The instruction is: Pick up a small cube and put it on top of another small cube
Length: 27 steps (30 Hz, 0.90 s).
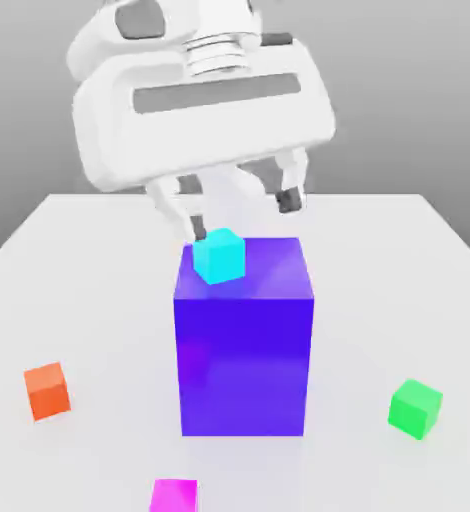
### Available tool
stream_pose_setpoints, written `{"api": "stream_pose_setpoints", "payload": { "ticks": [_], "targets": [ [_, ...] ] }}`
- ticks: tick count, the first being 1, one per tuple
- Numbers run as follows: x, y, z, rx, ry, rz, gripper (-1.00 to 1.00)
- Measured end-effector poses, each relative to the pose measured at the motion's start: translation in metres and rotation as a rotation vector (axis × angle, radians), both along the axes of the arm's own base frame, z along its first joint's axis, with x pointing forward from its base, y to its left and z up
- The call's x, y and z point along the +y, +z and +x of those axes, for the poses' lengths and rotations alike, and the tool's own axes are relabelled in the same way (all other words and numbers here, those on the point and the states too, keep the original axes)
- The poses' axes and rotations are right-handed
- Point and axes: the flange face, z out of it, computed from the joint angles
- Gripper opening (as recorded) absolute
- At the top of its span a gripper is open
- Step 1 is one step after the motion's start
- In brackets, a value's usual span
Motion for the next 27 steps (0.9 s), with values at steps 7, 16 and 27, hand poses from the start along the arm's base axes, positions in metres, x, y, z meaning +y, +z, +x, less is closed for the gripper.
{"api": "stream_pose_setpoints", "payload": {
  "ticks": [7,16,27],
  "targets": [
    [-0.002,-0.085,0.014,0.059,0.204,-0.072,0.00],
    [-0.016,-0.179,0.012,0.121,0.461,-0.197,0.00],
    [-0.045,-0.263,0.000,0.183,0.759,-0.383,0.00]
  ]
}}
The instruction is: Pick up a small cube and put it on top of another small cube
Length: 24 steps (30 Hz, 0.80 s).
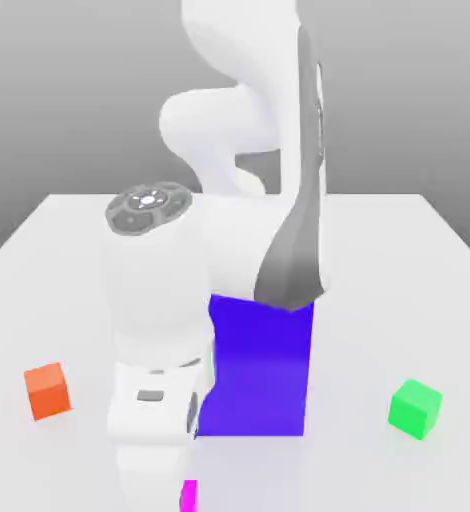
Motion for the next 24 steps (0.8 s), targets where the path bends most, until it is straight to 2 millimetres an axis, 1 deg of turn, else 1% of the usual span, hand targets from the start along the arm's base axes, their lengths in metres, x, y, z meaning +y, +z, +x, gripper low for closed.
{"api": "stream_pose_setpoints", "payload": {
  "ticks": [3,4,9,10,11,12,15,16,17,18,21,24],
  "targets": [
    [-0.001,-0.039,0.000,0.001,0.007,-0.004,0.00],
    [0.003,-0.050,-0.007,0.075,0.049,0.014,-1.00],
    [0.003,-0.050,-0.008,0.078,0.049,0.014,-1.00],
    [0.006,-0.054,-0.009,0.108,0.070,0.019,-1.00],
    [0.003,-0.048,-0.005,0.057,0.042,0.008,-1.00],
    [0.001,-0.038,-0.002,0.029,0.026,0.001,-1.00],
    [-0.001,-0.001,-0.001,0.007,0.011,-0.003,-1.00],
    [0.003,0.008,0.001,0.007,0.019,0.007,-1.00],
    [0.014,0.016,0.003,0.007,0.049,0.017,-1.00],
    [0.030,0.024,0.004,0.007,0.091,0.023,-1.00],
    [0.088,0.046,0.001,0.004,0.245,0.029,-1.00],
    [0.147,0.068,-0.012,-0.005,0.411,0.027,-1.00]
  ]
}}
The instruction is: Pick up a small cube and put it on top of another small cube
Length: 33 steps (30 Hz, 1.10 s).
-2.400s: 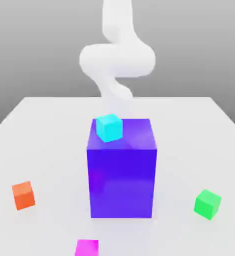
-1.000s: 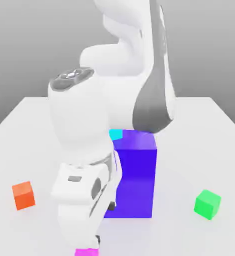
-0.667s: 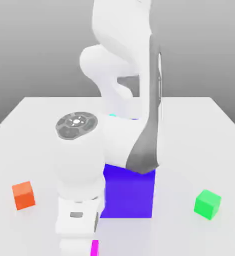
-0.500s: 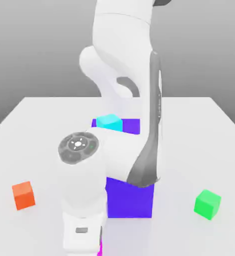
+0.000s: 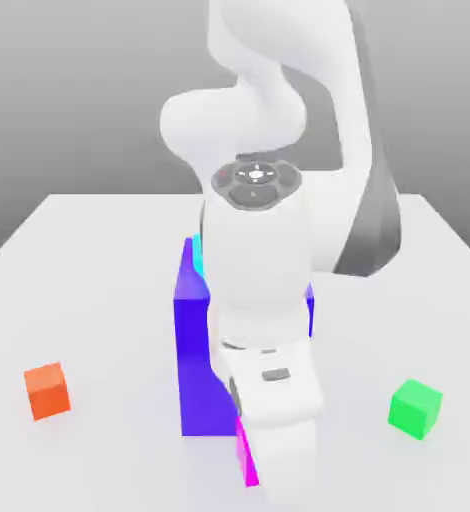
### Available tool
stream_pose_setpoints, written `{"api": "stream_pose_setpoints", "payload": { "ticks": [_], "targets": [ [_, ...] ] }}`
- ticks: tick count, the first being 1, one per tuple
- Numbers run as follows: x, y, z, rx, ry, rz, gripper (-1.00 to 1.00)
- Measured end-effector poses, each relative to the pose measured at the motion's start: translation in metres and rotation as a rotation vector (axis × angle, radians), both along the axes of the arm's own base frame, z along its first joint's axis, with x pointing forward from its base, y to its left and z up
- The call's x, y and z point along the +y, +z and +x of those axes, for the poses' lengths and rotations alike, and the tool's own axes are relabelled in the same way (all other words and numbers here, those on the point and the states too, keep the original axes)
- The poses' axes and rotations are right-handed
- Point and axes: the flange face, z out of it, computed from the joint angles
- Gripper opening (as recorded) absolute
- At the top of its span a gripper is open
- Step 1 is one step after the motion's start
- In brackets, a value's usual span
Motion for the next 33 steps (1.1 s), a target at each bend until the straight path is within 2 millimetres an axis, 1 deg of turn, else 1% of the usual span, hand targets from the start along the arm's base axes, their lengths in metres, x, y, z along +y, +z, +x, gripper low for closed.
{"api": "stream_pose_setpoints", "payload": {
  "ticks": [2,4,5,8,12,13,14,15,18,19,21,24,29,30,33],
  "targets": [
    [0.038,0.014,-0.013,-0.012,0.112,-0.001,-1.00],
    [0.079,0.026,-0.031,-0.026,0.233,-0.001,-1.00],
    [0.096,0.030,-0.041,-0.031,0.284,-0.003,-1.00],
    [0.132,0.037,-0.069,-0.044,0.406,-0.004,-1.00],
    [0.173,0.042,-0.109,-0.059,0.564,-0.002,-1.00],
    [0.182,0.040,-0.120,-0.058,0.596,-0.002,-1.00],
    [0.185,0.034,-0.128,-0.051,0.612,-0.004,-1.00],
    [0.185,0.027,-0.134,-0.042,0.615,-0.008,-1.00],
    [0.177,0.005,-0.147,-0.015,0.602,-0.025,-1.00],
    [0.175,0.000,-0.149,-0.012,0.598,-0.027,-1.00],
    [0.170,-0.010,-0.146,-0.012,0.584,-0.028,-1.00],
    [0.171,-0.025,-0.145,-0.015,0.583,-0.028,-1.00],
    [0.169,-0.060,-0.146,-0.011,0.581,-0.030,-1.00],
    [0.168,-0.066,-0.146,-0.008,0.580,-0.030,1.00],
    [0.168,-0.066,-0.146,-0.008,0.580,-0.030,1.00]
  ]
}}
